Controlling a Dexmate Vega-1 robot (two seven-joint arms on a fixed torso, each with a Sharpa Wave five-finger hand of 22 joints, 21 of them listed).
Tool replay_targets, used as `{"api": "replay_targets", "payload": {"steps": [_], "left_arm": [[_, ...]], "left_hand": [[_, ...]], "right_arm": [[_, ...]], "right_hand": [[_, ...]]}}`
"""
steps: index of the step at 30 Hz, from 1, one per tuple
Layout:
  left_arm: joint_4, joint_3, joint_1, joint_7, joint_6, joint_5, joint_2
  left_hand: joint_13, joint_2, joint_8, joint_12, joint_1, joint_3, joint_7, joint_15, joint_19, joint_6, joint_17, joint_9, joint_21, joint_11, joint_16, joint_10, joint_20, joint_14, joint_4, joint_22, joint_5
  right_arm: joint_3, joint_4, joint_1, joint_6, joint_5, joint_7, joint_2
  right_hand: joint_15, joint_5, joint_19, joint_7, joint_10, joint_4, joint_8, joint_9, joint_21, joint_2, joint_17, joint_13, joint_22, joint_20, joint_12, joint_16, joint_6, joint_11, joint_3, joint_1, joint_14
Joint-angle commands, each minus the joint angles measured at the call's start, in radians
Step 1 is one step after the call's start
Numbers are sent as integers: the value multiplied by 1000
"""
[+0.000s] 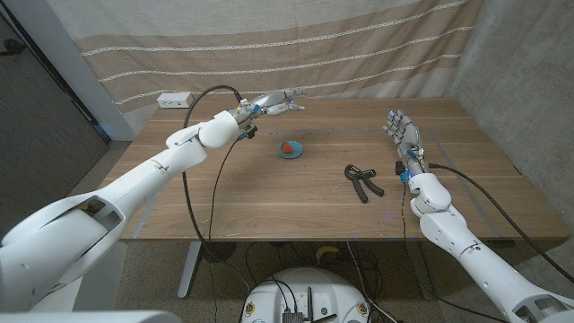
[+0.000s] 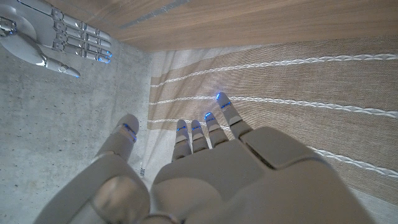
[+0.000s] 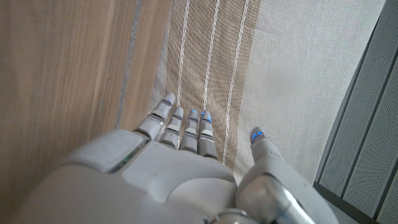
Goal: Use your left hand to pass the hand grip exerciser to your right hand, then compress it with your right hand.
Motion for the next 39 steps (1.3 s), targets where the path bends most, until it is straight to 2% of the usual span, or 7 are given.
{"api": "replay_targets", "payload": {"steps": [1, 9, 30, 39], "left_arm": [[-10, 48, -57, -73, -48, 85, -4], [-20, 67, -88, -112, -86, 136, -5], [-101, 108, -146, -191, -104, 293, -14], [-146, 122, -163, -202, -117, 375, -12]], "left_hand": [[2, 3, -2, -1, 9, -2, -4, 0, 4, -1, 5, 4, -4, -13, 6, 2, -1, 12, -6, 3, 0], [2, 6, -1, -2, 10, -4, -7, -3, 1, 0, 5, 4, -8, -13, 6, 1, -1, 12, -7, 3, -1], [4, 22, 9, -3, 30, -1, -20, -19, -15, 25, 5, 6, -26, -21, 3, 6, -7, 15, -20, 4, -1], [4, 27, 21, -5, 53, 5, -34, -27, -10, 60, 5, 7, -33, -28, 3, 5, -9, 21, -32, 3, -2]], "right_arm": [[8, -15, -25, 16, -7, -15, -1], [17, -38, -51, 24, -12, -31, -4], [43, -84, -120, 55, -21, -70, -2], [52, -68, -129, 78, -19, -67, 5]], "right_hand": [[2, 9, 2, -1, 11, -6, 0, 4, -2, 10, 3, 5, 6, 11, -1, 8, 9, -5, 3, 0, 9], [2, 10, 2, 0, 15, -8, 1, 4, -3, 11, 4, 5, 6, 13, -2, 9, 14, -5, 3, 1, 11], [4, 13, 6, 2, 22, -14, 0, 5, -6, 13, 6, 7, 7, 15, -5, 11, 23, -5, 4, 3, 16], [3, 14, 6, 8, 29, -17, 1, 5, -8, 14, 7, 8, 7, 17, -6, 12, 31, -2, 4, 4, 20]]}}
